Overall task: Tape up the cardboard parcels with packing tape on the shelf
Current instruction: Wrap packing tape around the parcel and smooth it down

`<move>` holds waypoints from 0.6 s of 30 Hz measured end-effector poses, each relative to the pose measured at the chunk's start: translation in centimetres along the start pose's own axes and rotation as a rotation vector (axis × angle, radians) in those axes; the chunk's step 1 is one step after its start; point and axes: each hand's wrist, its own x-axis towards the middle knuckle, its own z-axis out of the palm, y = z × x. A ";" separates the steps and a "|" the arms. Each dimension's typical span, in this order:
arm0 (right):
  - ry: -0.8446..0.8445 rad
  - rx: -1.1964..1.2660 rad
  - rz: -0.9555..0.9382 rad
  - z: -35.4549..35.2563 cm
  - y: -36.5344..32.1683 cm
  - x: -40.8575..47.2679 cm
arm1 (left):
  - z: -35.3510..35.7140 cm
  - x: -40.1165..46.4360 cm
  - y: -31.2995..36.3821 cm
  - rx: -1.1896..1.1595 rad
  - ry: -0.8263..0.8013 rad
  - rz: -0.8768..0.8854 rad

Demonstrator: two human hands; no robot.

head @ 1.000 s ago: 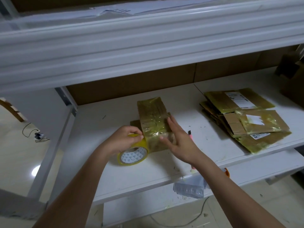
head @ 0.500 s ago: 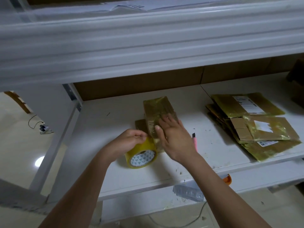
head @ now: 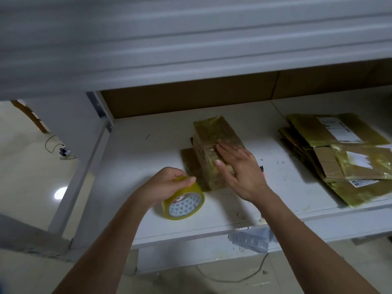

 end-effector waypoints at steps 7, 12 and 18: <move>0.082 -0.030 0.121 0.3 -1.9 0.4 | 0.6 -0.5 0.2 -0.100 0.069 0.018; 0.101 -0.170 0.226 1.7 -3.2 0.3 | 0.4 -0.9 0.2 -0.166 0.086 0.026; 0.109 -0.123 0.150 2.0 -2.1 0.6 | 1.8 0.4 1.0 -0.128 0.118 0.070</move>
